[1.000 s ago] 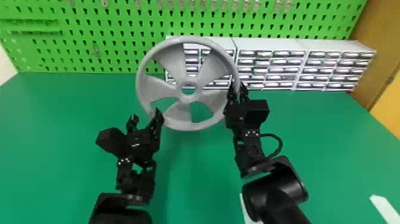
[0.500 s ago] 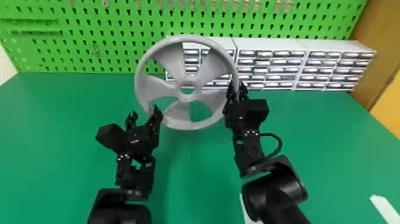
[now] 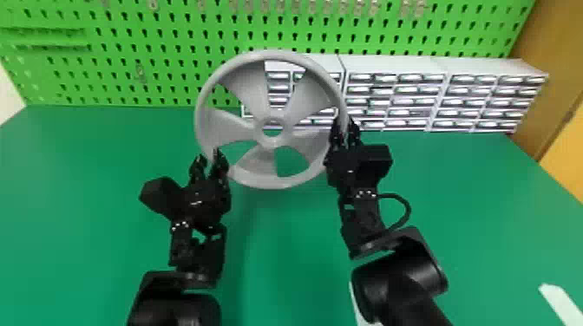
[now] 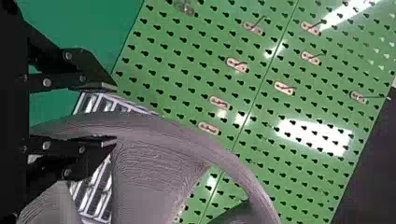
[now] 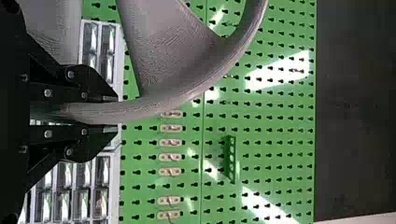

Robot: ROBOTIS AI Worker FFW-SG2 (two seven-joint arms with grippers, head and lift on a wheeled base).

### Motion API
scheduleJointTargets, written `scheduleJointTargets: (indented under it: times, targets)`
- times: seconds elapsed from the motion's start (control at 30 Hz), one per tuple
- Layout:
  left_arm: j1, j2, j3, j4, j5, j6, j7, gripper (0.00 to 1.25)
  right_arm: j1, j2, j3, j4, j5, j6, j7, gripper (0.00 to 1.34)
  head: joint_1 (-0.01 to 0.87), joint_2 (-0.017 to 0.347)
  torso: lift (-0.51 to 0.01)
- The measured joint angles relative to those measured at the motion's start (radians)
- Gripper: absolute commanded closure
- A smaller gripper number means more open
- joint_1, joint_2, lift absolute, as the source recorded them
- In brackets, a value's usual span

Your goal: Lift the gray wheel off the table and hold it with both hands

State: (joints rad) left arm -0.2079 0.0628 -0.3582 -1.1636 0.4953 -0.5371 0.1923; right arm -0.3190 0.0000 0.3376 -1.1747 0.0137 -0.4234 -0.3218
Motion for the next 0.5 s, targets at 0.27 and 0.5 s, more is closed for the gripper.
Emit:
scheduleJointTargets:
  times: [0.27, 0.5]
  targets:
    - [-0.002, -0.004, -0.024, -0.001, -0.029, 0.0, 0.075, 0.99, 0.001, 0.0, 0.0, 0.0, 0.001, 0.0, 0.0, 1.2, 0.711, 0.015, -0.098]
    - [-0.002, -0.009, -0.033, -0.002, -0.046, -0.001, 0.103, 1.0, 0.002, 0.0, -0.002, -0.002, 0.002, 0.0, 0.0, 1.2, 0.711, 0.015, -0.098]
